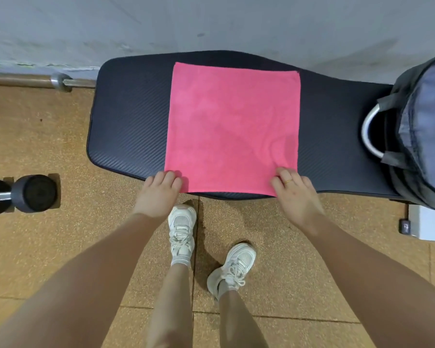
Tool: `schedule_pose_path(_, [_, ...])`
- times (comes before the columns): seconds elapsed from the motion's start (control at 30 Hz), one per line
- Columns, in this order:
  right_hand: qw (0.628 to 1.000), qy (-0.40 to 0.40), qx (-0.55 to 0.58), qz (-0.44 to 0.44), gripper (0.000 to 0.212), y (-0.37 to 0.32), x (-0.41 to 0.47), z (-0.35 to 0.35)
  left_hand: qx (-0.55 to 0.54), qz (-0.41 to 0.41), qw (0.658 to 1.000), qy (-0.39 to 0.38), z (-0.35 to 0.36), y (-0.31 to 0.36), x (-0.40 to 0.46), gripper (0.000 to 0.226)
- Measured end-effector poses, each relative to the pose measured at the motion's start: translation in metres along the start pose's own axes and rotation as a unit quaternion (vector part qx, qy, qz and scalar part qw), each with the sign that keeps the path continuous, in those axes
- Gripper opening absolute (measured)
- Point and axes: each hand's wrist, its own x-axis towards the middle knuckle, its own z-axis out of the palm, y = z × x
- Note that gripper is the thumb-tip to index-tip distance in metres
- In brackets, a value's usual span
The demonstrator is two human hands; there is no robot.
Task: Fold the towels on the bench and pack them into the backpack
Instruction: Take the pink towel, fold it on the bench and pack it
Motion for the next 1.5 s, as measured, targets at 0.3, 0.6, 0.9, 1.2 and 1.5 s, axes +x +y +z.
schedule_pose_path(0.3, [0.973, 0.003, 0.214, 0.090, 0.018, 0.009, -0.014, -0.031, -0.058, 0.026, 0.998, 0.000, -0.032, -0.004, -0.005, 0.035])
schedule_pose_path(0.6, [0.822, 0.032, 0.504, 0.263, 0.026, 0.034, 0.017, -0.103, -0.309, -0.138, 0.939, 0.064, -0.108, -0.029, 0.039, 0.024])
schedule_pose_path(0.9, [0.815, 0.093, 0.472, 0.323, 0.034, 0.056, 0.113, -0.106, -0.371, -0.167, 0.908, 0.106, -0.108, -0.071, 0.140, 0.025])
schedule_pose_path(1.2, [0.850, 0.072, 0.346, 0.390, 0.042, 0.079, 0.180, -0.086, -0.292, -0.139, 0.944, 0.066, -0.088, -0.085, 0.218, 0.032])
schedule_pose_path(1.5, [0.931, 0.182, 0.198, 0.246, 0.051, -0.014, 0.184, -0.075, -0.204, 0.002, 0.959, 0.195, -0.066, -0.033, 0.210, 0.041])
